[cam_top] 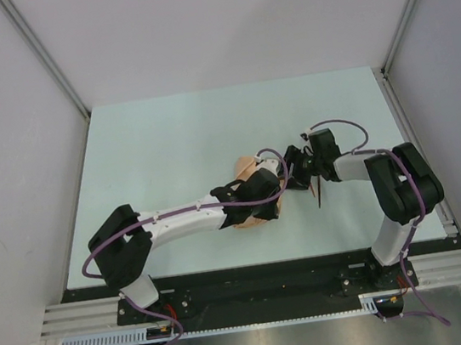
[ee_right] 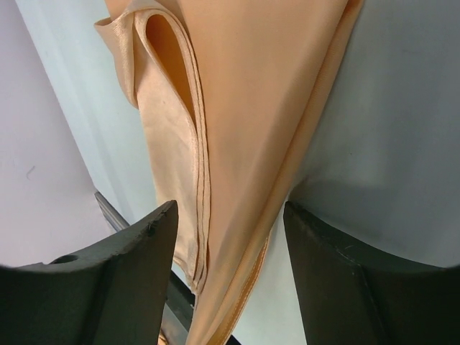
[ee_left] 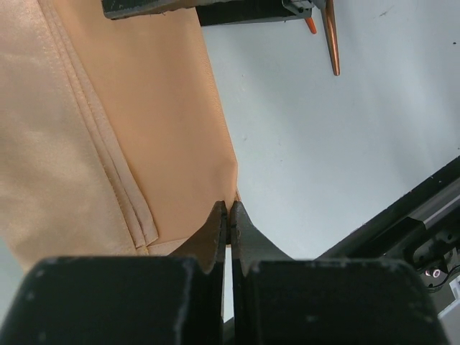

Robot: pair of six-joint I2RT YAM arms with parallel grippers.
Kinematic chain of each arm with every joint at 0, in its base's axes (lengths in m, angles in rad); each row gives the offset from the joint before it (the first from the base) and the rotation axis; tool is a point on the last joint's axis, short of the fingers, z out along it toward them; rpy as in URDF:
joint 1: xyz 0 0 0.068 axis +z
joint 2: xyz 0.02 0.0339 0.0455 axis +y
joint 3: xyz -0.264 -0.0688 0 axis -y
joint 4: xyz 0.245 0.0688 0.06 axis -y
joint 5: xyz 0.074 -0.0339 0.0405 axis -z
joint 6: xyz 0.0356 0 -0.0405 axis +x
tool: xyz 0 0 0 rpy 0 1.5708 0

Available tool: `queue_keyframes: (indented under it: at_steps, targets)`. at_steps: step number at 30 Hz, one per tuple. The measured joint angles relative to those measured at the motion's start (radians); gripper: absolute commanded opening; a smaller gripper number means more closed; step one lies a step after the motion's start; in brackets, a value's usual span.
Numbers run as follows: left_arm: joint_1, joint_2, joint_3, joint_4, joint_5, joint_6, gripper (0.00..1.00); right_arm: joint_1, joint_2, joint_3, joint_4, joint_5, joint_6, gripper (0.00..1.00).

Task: Fold the napkin into a case and place the utensils inside
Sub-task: Pick up the 2/3-rectangle-folded napkin at the center of the board.

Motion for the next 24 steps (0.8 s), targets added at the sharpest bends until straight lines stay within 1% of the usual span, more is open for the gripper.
queue_keyframes:
  at_steps: [8,14,20,21,24]
  targets:
    - [0.002,-0.002,0.000,0.000,0.007,0.000,0.00,0.003,-0.003,-0.061,0.108,-0.026,0.037,0.65]
    - [0.002,-0.002,0.000,0.000,0.015,0.000,0.00,0.035,-0.040,-0.136,0.171,-0.036,0.093,0.66]
    - [0.003,-0.003,-0.003,0.000,0.016,-0.001,0.00,0.045,-0.051,-0.188,0.247,-0.036,0.148,0.62]
    - [0.003,-0.004,-0.003,0.000,0.017,-0.001,0.00,0.045,-0.049,-0.192,0.259,-0.035,0.156,0.59]
    - [0.003,-0.007,-0.009,0.002,0.019,-0.002,0.00,0.037,-0.032,-0.193,0.289,-0.034,0.163,0.54]
